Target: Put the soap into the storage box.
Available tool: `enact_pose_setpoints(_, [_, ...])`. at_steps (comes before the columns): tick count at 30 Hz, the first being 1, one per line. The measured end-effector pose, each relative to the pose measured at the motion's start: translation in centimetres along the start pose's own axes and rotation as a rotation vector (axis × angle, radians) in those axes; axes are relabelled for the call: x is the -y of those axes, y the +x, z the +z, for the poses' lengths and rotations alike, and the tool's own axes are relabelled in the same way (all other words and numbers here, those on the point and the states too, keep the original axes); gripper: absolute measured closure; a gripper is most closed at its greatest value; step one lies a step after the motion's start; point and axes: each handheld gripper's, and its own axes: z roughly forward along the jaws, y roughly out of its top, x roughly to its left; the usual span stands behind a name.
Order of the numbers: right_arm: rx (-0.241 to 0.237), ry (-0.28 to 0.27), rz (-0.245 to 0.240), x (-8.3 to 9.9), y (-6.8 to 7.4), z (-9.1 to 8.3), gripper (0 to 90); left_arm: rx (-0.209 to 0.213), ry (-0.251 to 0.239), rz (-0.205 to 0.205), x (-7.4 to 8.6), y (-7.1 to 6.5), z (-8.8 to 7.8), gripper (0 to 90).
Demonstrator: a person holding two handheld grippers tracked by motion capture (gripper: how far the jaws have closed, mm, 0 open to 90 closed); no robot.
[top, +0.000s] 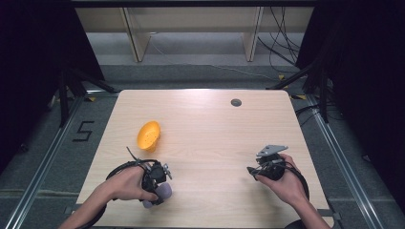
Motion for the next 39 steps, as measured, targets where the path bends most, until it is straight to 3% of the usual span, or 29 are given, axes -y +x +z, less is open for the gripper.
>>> enact_pose_setpoints(4, [0.007, -0.02, 0.014, 0.1, 0.1, 0.2, 49.1, -0.011, -0.024, -0.102, -0.1, 0.3, -0.5, 48.9])
enact_pose_setpoints(5, [0.002, -0.011, 0.026, 0.1, 0.2, 0.2, 49.1, -0.011, -0.024, -0.102, -0.1, 0.3, -0.5, 48.9])
enact_pose_setpoints(6, [-0.004, 0.002, 0.022, 0.1, 0.2, 0.0, 49.1, -0.022, -0.038, -0.157, -0.1, 0.5, -0.7, 48.9])
enact_pose_setpoints(8, [-0.005, 0.007, 0.021, 0.0, 0.1, 0.0, 49.1, -0.047, -0.065, -0.227, -0.2, 0.7, -0.8, 48.9])
enact_pose_setpoints(9, [0.004, -0.032, 0.03, 0.2, 0.2, 0.3, 49.1, -0.052, -0.073, -0.29, -0.2, 0.6, -0.7, 48.9])
enact_pose_setpoints(10, [0.004, -0.025, 0.028, 0.1, 0.2, 0.3, 49.1, -0.061, -0.098, -0.334, -0.1, 0.6, -0.7, 48.9])
enact_pose_setpoints(12, [-0.005, 0.009, 0.02, 0.0, 0.2, 0.0, 49.1, -0.031, -0.158, -0.472, 0.0, 1.0, -0.9, 49.0])
enact_pose_setpoints(13, [-0.005, 0.007, 0.021, 0.0, 0.2, 0.0, 49.2, 0.025, -0.214, -0.657, 0.1, 1.2, -0.9, 49.0])
enact_pose_setpoints(14, [-0.009, 0.013, 0.036, 0.0, 0.2, 0.0, 49.1, 0.037, -0.211, -0.659, 0.1, 1.5, -1.0, 49.0])
enact_pose_setpoints(16, [-0.01, 0.014, 0.036, 0.0, 0.3, -0.1, 49.1, 0.006, -0.212, -0.68, 0.2, 1.7, -1.1, 49.0])
enact_pose_setpoints(17, [-0.006, 0.009, 0.012, 0.0, 0.1, -0.1, 49.1, -0.021, -0.206, -0.675, 0.1, 1.8, -1.1, 49.0])
enact_pose_setpoints(18, [-0.01, 0.015, 0.039, 0.0, 0.3, -0.1, 49.1, -0.021, -0.206, -0.675, 0.1, 1.8, -1.1, 49.0])
enact_pose_setpoints(19, [-0.009, 0.015, 0.033, 0.0, 0.3, -0.1, 49.1, -0.042, -0.202, -0.683, 0.1, 1.9, -1.2, 48.9])
enact_pose_setpoints(20, [-0.002, -0.001, 0.011, 0.0, 0.1, 0.0, 49.1, -0.033, -0.198, -0.687, 0.0, 2.0, -1.3, 49.0])
enact_pose_setpoints(21, [-0.011, 0.016, 0.039, 0.0, 0.3, -0.1, 49.1, -0.033, -0.205, -0.697, -0.1, 2.0, -1.3, 49.0])
enact_pose_setpoints(25, [0.001, -0.002, 0.008, 0.0, 0.0, 0.1, 49.1, -0.059, -0.194, -0.703, -0.3, 2.2, -1.7, 48.9])
enact_pose_setpoints(32, [-0.009, 0.013, 0.025, 0.0, 0.2, -0.1, 49.1, -0.059, -0.221, -0.742, -0.2, 2.9, -2.4, 48.9])
enact_pose_setpoints(34, [-0.003, 0.003, 0.003, 0.0, 0.0, 0.0, 49.1, -0.063, -0.213, -0.72, -0.1, 3.1, -2.5, 48.9])
enact_pose_setpoints(35, [0.002, -0.013, 0.005, 0.0, 0.0, 0.2, 49.1, -0.057, -0.217, -0.742, -0.1, 3.3, -2.6, 48.9])
enact_pose_setpoints(39, [-0.001, -0.002, 0.006, 0.0, 0.0, 0.0, 49.1, -0.058, -0.227, -0.755, -0.1, 3.6, -2.9, 48.9])
